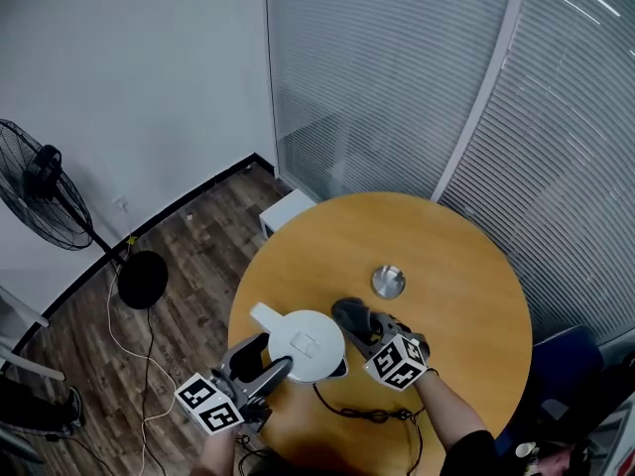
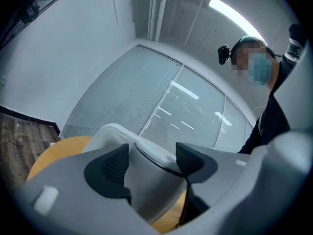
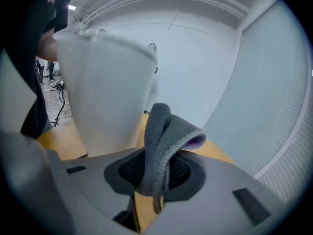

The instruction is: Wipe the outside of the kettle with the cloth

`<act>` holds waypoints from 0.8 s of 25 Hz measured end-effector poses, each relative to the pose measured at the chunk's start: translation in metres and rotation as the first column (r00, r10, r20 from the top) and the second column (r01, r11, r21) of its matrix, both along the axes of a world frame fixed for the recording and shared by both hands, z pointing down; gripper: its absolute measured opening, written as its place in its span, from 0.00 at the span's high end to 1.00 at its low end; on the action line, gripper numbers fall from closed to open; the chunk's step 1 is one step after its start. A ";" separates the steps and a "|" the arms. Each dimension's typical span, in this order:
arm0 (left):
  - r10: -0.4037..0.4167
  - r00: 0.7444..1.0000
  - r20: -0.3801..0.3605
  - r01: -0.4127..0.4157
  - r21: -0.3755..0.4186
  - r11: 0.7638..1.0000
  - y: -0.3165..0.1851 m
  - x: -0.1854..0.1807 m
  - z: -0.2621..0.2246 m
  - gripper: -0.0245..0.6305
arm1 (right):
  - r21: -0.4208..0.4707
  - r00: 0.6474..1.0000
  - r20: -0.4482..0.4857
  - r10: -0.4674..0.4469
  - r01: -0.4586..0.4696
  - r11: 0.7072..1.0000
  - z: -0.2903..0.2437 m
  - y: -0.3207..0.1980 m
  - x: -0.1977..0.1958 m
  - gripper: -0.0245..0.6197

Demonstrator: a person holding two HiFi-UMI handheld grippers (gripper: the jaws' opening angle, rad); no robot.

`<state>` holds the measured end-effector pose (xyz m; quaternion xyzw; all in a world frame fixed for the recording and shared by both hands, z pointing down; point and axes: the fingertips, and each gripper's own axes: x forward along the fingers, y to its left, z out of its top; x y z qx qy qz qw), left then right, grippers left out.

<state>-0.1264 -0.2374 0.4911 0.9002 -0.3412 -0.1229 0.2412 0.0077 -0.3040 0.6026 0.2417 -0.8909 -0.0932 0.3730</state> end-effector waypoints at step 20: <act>-0.004 1.000 -0.017 0.004 -0.008 1.000 0.001 0.002 0.002 0.52 | 0.088 0.917 -0.138 -0.374 0.387 0.918 0.005 0.002 -0.041 0.81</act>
